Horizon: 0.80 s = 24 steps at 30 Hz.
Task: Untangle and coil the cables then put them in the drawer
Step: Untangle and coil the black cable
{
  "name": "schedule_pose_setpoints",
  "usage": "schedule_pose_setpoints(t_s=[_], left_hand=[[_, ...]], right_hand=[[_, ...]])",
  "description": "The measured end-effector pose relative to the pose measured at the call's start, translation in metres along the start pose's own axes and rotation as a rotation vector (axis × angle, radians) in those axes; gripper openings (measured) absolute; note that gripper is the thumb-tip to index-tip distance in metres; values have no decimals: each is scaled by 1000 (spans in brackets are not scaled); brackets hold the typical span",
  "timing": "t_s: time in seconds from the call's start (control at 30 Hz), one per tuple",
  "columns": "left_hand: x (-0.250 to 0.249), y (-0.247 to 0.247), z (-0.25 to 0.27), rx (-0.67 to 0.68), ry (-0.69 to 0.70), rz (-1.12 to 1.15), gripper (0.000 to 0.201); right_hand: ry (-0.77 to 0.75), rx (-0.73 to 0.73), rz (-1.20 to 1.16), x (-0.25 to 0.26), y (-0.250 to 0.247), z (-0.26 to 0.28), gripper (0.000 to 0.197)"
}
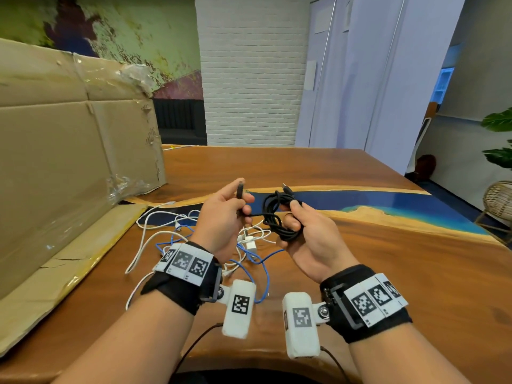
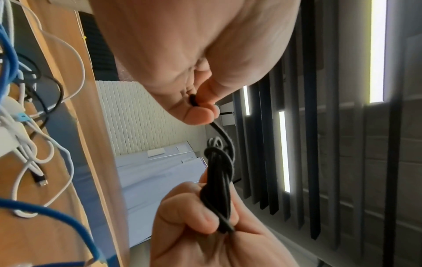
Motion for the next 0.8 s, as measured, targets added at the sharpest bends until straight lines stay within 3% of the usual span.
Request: schedule_pose_setpoints(t_s=[0.17,0.33,0.43,0.6,0.8], left_hand=[[13,-3,-2,-30,-25,-163,14],[31,20,7,165,-51,-599,38],[22,26,12,228,42,-718,33],[15,29,14,272,44,-600,25],[23,29,20,395,-151,-155,45]], right_hand=[[-23,-5,-24,6,0,2,27],[-31,71,-23,9,7,6,24],[-31,96,93,14,7,7,23],[9,98,126,14,8,8,25],[-24,90,167,16,9,9,25]])
Point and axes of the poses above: each hand's wrist, its own z-axis away from the middle knuckle, its own y-axis out of the palm, x = y × z, the point moved 9 cm from there along -z, towards the middle knuckle, and after that the axes turned 11 degrees about -y, right-handed, at the moved point
